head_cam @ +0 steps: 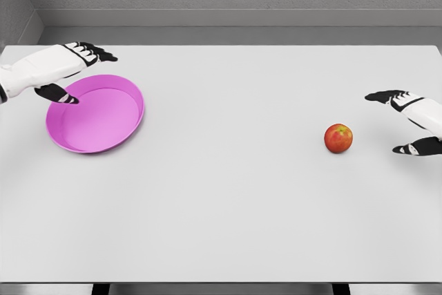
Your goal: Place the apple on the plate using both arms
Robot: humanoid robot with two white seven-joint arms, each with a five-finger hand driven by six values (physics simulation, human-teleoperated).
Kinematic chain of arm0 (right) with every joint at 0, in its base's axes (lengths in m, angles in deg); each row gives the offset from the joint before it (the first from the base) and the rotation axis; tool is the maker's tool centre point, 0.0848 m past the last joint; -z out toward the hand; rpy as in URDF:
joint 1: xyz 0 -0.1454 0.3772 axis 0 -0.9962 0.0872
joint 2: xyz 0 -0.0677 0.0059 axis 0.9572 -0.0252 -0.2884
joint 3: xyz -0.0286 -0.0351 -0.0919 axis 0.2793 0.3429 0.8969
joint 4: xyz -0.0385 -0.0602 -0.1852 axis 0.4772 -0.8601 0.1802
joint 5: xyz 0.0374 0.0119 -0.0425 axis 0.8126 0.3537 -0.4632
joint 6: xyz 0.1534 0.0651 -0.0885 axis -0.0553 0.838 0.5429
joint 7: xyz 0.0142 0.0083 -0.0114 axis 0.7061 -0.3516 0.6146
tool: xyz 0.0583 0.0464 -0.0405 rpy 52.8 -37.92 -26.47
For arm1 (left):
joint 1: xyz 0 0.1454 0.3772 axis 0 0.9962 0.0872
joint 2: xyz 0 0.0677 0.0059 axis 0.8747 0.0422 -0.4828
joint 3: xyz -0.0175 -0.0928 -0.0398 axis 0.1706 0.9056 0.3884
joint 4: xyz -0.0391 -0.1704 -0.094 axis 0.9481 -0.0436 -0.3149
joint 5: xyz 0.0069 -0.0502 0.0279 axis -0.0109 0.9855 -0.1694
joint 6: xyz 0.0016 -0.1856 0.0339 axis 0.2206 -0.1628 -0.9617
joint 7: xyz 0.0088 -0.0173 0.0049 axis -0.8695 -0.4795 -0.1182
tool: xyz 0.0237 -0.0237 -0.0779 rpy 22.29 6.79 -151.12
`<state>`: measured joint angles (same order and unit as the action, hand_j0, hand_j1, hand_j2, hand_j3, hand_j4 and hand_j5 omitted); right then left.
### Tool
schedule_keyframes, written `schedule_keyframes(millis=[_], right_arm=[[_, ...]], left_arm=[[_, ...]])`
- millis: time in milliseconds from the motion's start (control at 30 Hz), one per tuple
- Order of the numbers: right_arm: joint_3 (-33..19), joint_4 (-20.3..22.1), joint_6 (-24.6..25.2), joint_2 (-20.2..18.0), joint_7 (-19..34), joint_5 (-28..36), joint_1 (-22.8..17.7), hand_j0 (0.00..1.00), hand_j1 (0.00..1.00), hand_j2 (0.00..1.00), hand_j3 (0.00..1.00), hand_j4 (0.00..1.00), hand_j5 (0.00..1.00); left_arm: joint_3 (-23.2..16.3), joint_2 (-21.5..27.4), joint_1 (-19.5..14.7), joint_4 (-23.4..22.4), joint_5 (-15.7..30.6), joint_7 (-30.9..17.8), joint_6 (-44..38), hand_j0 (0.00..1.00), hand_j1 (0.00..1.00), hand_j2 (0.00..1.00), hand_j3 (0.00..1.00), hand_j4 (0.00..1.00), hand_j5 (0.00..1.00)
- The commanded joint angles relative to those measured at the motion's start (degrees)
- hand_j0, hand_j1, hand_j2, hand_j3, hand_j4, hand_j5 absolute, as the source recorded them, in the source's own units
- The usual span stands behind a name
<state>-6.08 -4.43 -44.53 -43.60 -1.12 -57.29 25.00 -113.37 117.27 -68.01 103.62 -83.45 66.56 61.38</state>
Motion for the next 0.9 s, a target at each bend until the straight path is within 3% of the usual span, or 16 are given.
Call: schedule_keyframes(millis=[0,100,167,267,367,433,600,867], right_arm=[[-0.09,0.28,0.05,-0.1,0.6,0.3,0.0,1.0,1.0,1.0,1.0,1.0,1.0],[-0.09,0.9,0.05,-0.19,0.52,0.57,0.0,1.0,1.0,1.0,1.0,1.0,1.0],[0.35,5.2,0.15,-0.54,3.31,0.39,0.0,1.0,1.0,1.0,1.0,1.0,1.0],[0.44,9.42,11.05,-0.46,13.61,0.48,1.23,1.0,1.0,1.0,1.0,1.0,1.0],[0.53,10.74,15.53,-0.28,17.13,0.48,2.63,1.0,1.0,1.0,1.0,1.0,1.0],[2.02,11.01,18.08,-0.02,18.71,0.48,4.83,1.0,1.0,1.0,1.0,1.0,1.0],[11.34,10.83,25.38,3.15,22.66,0.39,12.92,1.0,1.0,1.0,1.0,1.0,1.0],[16.87,10.3,32.14,5.17,25.3,0.3,17.84,1.0,1.0,1.0,1.0,1.0,1.0]], left_arm=[[0.01,0.36,0.0,0.25,0.29,0.02,-0.08,1.0,1.0,1.0,1.0,1.0,1.0],[0.01,0.63,0.0,0.33,0.37,0.02,-0.08,1.0,1.0,1.0,1.0,1.0,1.0],[0.01,0.63,0.0,0.33,0.29,0.02,-0.08,1.0,1.0,1.0,1.0,1.0,1.0],[-0.08,0.63,0.0,0.25,0.29,0.02,-0.08,1.0,1.0,1.0,1.0,1.0,1.0],[-0.08,0.54,0.0,0.25,0.2,0.02,-0.08,1.0,1.0,1.0,1.0,1.0,1.0],[-0.08,0.63,0.0,0.25,0.29,0.02,-0.08,1.0,1.0,1.0,1.0,1.0,1.0],[0.01,0.54,-0.18,-0.02,0.29,0.02,-0.08,1.0,1.0,1.0,1.0,1.0,1.0],[0.62,0.45,-0.18,-0.28,0.2,-0.07,-0.08,1.0,1.0,1.0,1.0,1.0,1.0]])
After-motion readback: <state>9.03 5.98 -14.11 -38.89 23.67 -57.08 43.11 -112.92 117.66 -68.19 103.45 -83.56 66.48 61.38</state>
